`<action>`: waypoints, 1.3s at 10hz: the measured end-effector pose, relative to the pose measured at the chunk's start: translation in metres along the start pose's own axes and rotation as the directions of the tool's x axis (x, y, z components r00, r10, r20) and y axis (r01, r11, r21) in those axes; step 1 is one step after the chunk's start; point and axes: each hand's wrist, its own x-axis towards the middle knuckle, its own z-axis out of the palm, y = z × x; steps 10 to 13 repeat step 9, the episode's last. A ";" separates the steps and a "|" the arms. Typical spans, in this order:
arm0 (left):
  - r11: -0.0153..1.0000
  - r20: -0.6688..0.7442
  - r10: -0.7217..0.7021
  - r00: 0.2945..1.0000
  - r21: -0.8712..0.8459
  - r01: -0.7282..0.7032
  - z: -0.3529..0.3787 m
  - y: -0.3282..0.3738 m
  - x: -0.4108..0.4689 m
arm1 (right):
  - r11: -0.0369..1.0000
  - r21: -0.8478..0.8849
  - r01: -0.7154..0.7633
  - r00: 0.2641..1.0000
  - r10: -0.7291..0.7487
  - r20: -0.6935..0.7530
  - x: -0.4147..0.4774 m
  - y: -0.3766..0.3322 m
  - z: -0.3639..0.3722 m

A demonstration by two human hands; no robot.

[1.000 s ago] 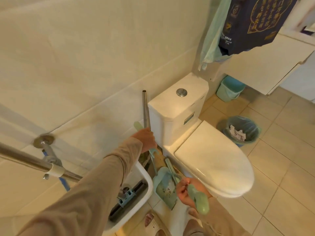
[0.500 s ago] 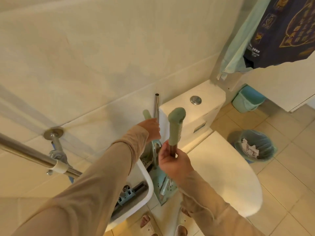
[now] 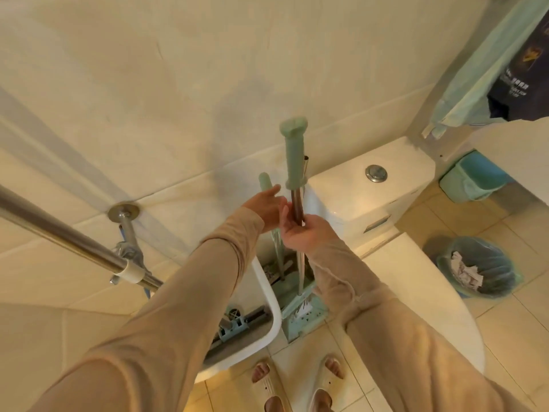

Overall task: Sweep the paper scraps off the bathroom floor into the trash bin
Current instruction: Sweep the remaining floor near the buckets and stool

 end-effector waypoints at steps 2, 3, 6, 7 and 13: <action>0.964 0.135 0.175 0.975 -0.227 -0.142 0.006 0.002 -0.013 | 0.989 0.139 0.055 0.998 -0.052 -0.020 0.019 -0.028 0.020; 0.944 0.128 0.105 0.986 -0.324 -0.059 0.007 0.005 -0.013 | 0.993 0.119 0.017 1.000 -0.018 0.007 0.032 -0.035 0.025; 0.944 0.118 0.029 0.993 -0.330 0.012 0.017 0.013 -0.014 | 0.995 0.042 0.089 0.992 -0.093 0.081 0.059 -0.029 0.047; 0.935 0.097 0.028 0.995 -0.353 0.008 0.020 0.018 -0.017 | 0.996 0.037 0.083 0.989 -0.087 0.119 0.056 -0.028 0.039; 0.945 -0.042 0.071 0.997 -0.317 -0.081 0.021 0.023 -0.039 | 0.876 -0.454 0.161 0.986 -0.123 0.112 0.035 -0.032 0.005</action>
